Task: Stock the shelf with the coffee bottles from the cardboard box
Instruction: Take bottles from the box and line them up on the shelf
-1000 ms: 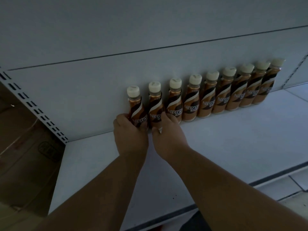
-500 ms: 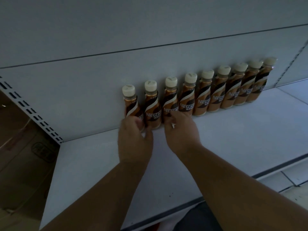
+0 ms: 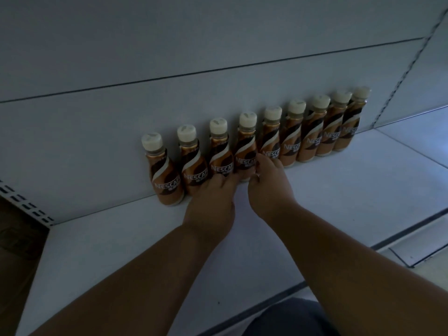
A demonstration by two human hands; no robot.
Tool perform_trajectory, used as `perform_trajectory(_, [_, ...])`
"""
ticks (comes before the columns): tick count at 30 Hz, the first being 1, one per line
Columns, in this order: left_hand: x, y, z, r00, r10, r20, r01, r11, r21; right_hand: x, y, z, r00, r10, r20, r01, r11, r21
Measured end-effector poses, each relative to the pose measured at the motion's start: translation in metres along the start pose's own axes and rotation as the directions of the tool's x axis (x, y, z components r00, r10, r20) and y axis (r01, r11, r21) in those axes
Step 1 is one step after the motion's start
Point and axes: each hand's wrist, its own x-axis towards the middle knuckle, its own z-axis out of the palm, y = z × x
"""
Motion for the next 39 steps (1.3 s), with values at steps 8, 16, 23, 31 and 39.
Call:
perform_trajectory(8, [0.015, 0.004, 0.000, 0.998, -0.068, 0.007, 0.067, 0.996, 0.057, 0.007, 0.005, 0.004, 1.000, -0.018, 0.006, 0.018, 1.000, 0.000])
perform_trajectory(16, [0.015, 0.016, -0.004, 0.993, -0.117, -0.011, 0.118, 0.991, 0.067, 0.005, 0.015, 0.001, 0.997, -0.063, 0.050, 0.062, 0.998, 0.022])
perform_trajectory(23, [0.021, 0.039, 0.004, 0.995, 0.015, 0.094, -0.016, 1.000, 0.020, 0.007, 0.036, -0.014, 0.990, 0.029, -0.141, -0.023, 0.999, 0.049])
perform_trajectory(31, [0.067, 0.062, 0.026, 0.900, 0.373, 0.225, -0.423, 0.873, 0.242, 0.034, 0.063, -0.058, 0.982, 0.046, -0.184, -0.050, 0.999, -0.020])
perform_trajectory(39, [0.086, 0.057, 0.027, 0.765, 0.507, 0.398, -0.640, 0.527, 0.559, 0.047, 0.075, -0.055, 0.996, 0.055, -0.073, -0.058, 0.997, -0.041])
